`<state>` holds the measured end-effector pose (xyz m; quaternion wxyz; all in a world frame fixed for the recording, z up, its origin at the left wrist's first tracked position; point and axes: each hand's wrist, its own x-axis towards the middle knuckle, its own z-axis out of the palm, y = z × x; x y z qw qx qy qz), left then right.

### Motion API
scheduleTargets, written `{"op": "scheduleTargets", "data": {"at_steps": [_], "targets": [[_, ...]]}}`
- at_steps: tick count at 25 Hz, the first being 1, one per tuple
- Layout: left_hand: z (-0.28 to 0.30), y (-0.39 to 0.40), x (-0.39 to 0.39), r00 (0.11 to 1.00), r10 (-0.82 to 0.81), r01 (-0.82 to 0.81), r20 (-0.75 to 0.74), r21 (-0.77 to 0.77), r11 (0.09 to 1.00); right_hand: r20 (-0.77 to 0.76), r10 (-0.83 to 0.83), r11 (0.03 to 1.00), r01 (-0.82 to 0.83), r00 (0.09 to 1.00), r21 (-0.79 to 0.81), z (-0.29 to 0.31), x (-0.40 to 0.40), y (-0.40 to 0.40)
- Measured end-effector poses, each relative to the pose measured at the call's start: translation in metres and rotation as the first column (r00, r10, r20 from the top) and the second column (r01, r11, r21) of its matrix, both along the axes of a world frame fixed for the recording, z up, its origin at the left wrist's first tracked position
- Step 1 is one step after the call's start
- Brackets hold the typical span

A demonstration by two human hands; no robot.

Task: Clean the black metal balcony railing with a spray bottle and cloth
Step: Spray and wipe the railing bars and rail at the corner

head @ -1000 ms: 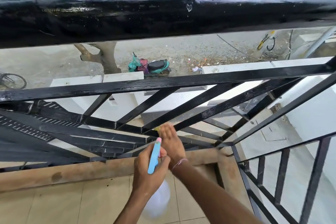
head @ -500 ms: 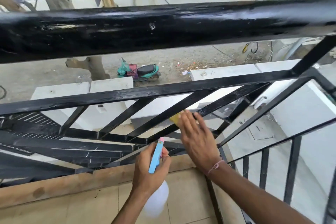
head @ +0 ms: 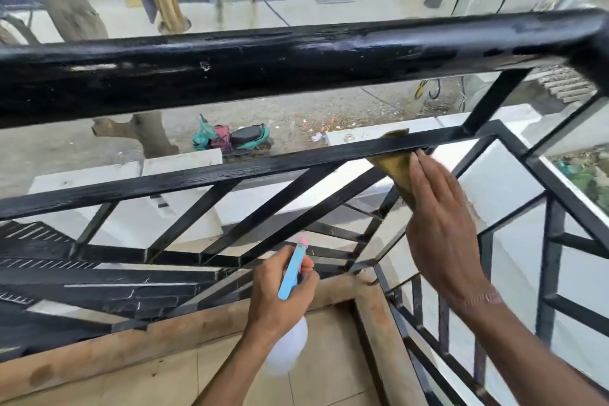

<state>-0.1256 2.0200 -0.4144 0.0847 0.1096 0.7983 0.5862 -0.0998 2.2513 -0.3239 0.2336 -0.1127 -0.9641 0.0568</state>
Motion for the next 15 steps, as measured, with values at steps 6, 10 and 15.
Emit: {"op": "scheduleTargets", "data": {"at_steps": [6,10,15], "targets": [[-0.001,0.032,0.002,1.0,0.004,-0.004,-0.014,-0.063,0.998,0.289,-0.185,-0.143,0.265,0.939,-0.953,-0.024,0.041,-0.022],[0.002,0.05,0.001,1.0,-0.021,0.02,-0.007,-0.111,0.994,0.319,-0.195,-0.397,0.223,0.927,-0.89,-0.041,0.041,-0.009],[0.012,0.062,-0.008,1.0,0.011,-0.013,-0.02,-0.138,0.99,0.153,-0.38,0.013,0.171,0.912,-0.985,-0.04,0.01,0.005]]}}
